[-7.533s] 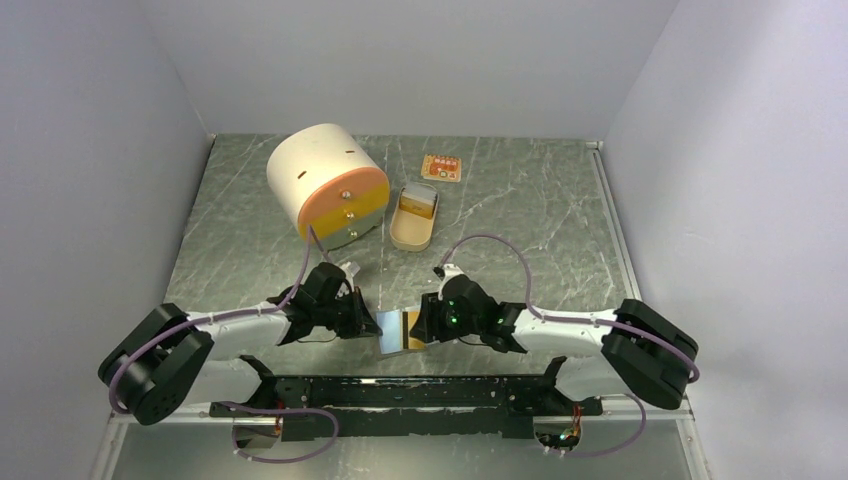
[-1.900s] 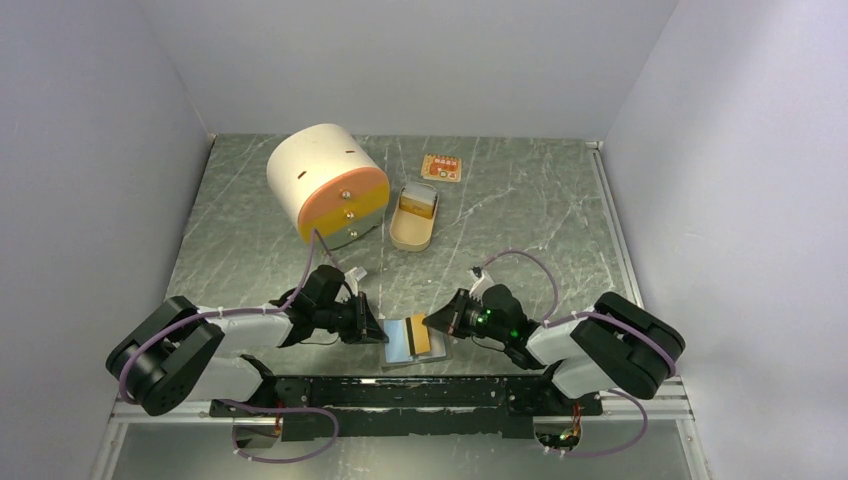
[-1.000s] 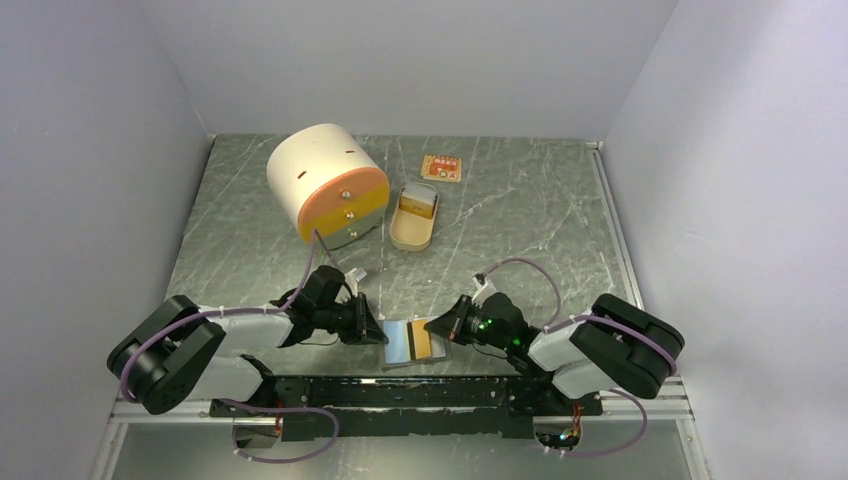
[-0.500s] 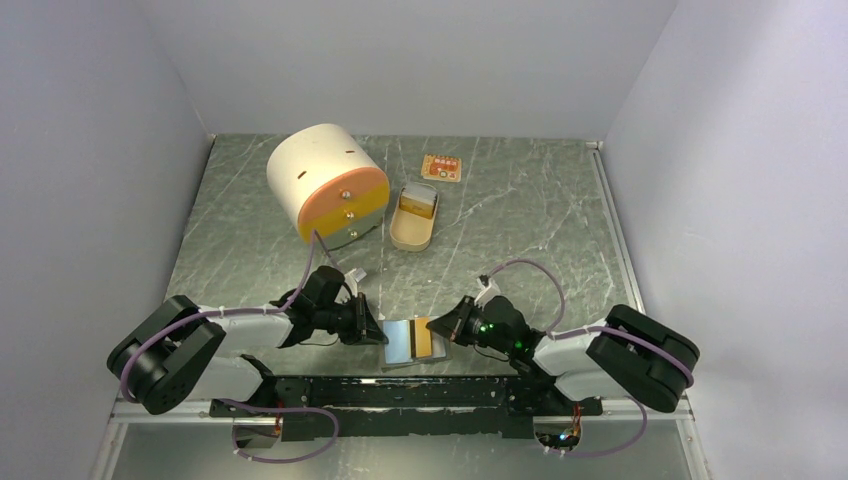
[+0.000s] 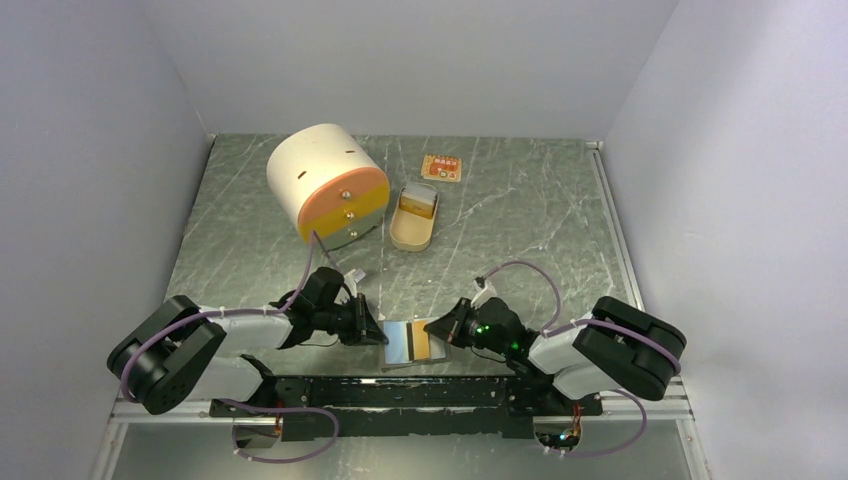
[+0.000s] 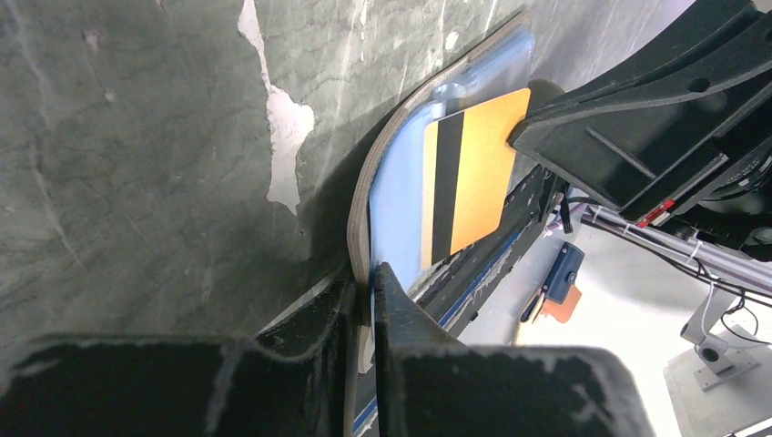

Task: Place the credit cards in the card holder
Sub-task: Insert the credit card into the card holder.

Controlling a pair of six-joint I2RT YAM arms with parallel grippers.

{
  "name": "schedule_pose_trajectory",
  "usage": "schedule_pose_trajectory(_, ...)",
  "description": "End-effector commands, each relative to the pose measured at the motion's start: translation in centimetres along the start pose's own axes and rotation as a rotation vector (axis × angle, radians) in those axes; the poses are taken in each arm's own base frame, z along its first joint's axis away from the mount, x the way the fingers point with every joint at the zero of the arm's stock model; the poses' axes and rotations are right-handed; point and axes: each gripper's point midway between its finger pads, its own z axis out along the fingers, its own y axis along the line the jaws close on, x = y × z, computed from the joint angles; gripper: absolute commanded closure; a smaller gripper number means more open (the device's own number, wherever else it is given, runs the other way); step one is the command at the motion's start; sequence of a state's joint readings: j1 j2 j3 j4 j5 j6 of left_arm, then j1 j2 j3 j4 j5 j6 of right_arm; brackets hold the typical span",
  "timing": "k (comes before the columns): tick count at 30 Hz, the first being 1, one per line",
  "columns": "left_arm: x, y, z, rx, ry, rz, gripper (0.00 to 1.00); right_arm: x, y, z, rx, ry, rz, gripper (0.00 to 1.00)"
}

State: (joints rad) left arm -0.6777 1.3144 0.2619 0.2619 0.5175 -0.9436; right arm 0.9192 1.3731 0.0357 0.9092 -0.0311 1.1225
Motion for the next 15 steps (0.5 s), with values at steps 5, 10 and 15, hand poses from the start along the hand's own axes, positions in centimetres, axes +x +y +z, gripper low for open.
schedule_pose_trajectory(5, 0.06, -1.06, -0.16, 0.064, -0.003, 0.000, 0.86, -0.85, 0.64, 0.45, 0.000, -0.053, 0.010, 1.00)
schedule_pose_trajectory(10, 0.03, -1.27, -0.17, 0.071, -0.003, -0.001, 0.85, -1.01, 1.11, 0.67, -0.016, -0.062, 0.021, 1.00)
schedule_pose_trajectory(15, 0.08, -1.48, -0.21, 0.086, -0.004, -0.010, 0.85, -0.22, 1.35, 0.99, -0.017, -0.034, 0.013, 1.00)
